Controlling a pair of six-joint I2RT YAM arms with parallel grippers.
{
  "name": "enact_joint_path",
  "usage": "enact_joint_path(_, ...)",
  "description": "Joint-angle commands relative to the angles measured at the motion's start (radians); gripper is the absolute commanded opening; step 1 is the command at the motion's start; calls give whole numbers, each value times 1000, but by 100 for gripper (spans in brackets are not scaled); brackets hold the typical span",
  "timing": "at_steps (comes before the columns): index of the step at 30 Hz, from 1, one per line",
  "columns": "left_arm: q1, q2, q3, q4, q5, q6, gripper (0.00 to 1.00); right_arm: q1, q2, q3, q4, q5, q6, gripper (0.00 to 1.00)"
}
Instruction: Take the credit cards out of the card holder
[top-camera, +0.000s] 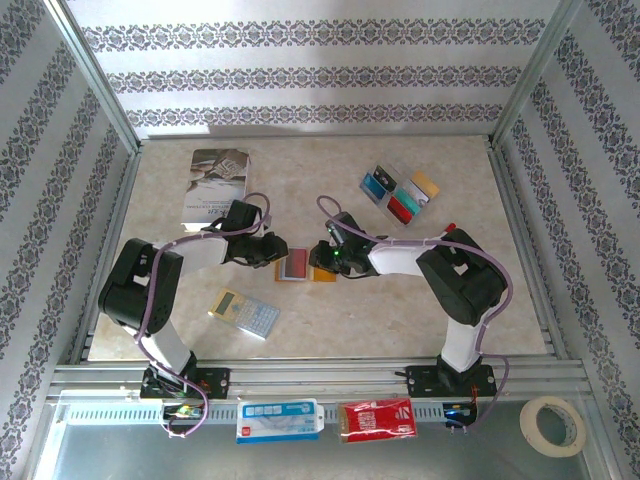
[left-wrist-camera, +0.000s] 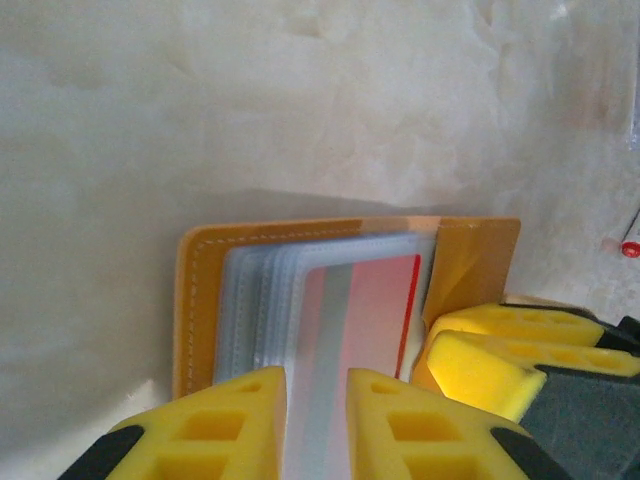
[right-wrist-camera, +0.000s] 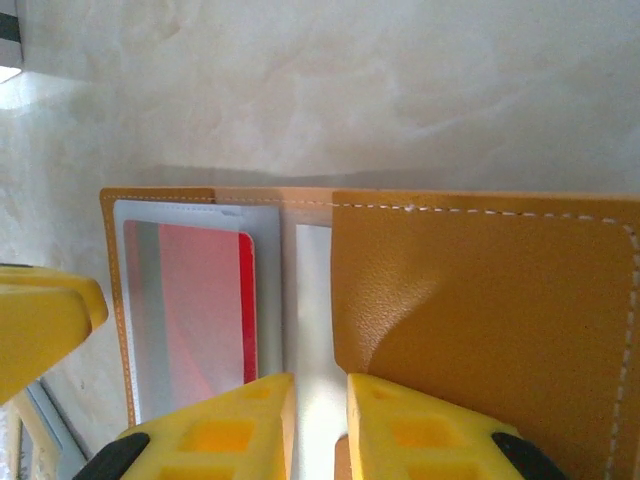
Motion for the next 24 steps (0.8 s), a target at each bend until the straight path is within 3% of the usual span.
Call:
enact_joint_path(1,-27,-32,32,-62,-12,34,24,9,-49,0,-6,25,3,23)
enact_joint_path(7,-44,-5,41,-97,-72,43,23,10,-48,34,-5,0,-9,21)
enact_joint_path(24,-45,50,15,-68,-82,17,20,20,38,79,-31,-35,13,15)
